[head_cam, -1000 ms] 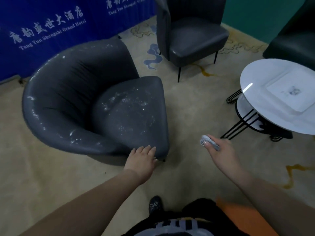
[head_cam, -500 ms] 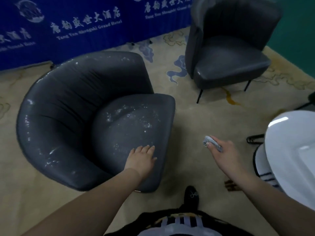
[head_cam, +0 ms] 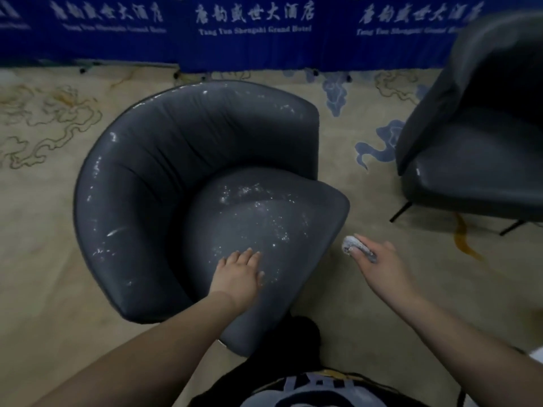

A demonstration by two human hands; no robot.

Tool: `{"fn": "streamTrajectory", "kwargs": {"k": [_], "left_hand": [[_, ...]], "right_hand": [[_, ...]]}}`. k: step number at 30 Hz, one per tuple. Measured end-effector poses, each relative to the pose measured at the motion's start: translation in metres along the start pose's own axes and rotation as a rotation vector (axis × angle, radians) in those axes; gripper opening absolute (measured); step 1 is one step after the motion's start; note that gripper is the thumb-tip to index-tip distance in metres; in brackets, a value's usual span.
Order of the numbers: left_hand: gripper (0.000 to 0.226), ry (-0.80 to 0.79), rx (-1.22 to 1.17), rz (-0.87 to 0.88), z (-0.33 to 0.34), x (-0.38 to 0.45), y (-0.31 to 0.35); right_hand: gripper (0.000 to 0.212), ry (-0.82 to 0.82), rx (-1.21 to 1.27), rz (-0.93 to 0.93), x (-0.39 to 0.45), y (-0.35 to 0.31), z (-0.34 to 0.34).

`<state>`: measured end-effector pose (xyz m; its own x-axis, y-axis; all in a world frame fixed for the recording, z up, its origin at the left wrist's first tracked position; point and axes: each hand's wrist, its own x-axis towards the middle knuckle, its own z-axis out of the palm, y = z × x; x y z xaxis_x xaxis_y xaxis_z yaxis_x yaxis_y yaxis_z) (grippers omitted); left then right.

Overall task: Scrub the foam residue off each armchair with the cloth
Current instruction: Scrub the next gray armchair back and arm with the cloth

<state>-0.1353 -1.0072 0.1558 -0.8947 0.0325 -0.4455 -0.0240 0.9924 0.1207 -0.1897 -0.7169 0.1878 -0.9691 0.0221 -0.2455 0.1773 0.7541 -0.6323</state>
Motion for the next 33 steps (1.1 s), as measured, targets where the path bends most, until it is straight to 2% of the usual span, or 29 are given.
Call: {"fn": "streamTrajectory", "kwargs": {"k": [6, 11, 18, 22, 28, 33], "left_hand": [[0.055, -0.007, -0.036, -0.081, -0.007, 0.054, -0.024], [0.055, 0.001, -0.081, -0.193, -0.013, 0.067, -0.051], [0.055, -0.039, -0.219, -0.475, -0.003, 0.051, -0.079], [0.055, -0.037, -0.301, -0.626, 0.005, 0.043, -0.080], [0.055, -0.022, -0.455, -0.922, 0.028, 0.041, -0.053], [0.056, 0.030, -0.654, -1.160, 0.064, 0.055, -0.029]], "right_hand": [[0.037, -0.066, -0.075, -0.096, 0.083, -0.026, 0.002], [0.038, -0.092, -0.051, -0.128, 0.127, -0.055, 0.026], [0.041, -0.321, -0.177, -0.318, 0.187, -0.109, 0.076], [0.040, -0.513, -0.180, -0.435, 0.219, -0.143, 0.105], [0.039, -0.795, -0.289, -0.651, 0.257, -0.182, 0.153], [0.038, -0.985, -0.369, -0.783, 0.273, -0.185, 0.199]]}}
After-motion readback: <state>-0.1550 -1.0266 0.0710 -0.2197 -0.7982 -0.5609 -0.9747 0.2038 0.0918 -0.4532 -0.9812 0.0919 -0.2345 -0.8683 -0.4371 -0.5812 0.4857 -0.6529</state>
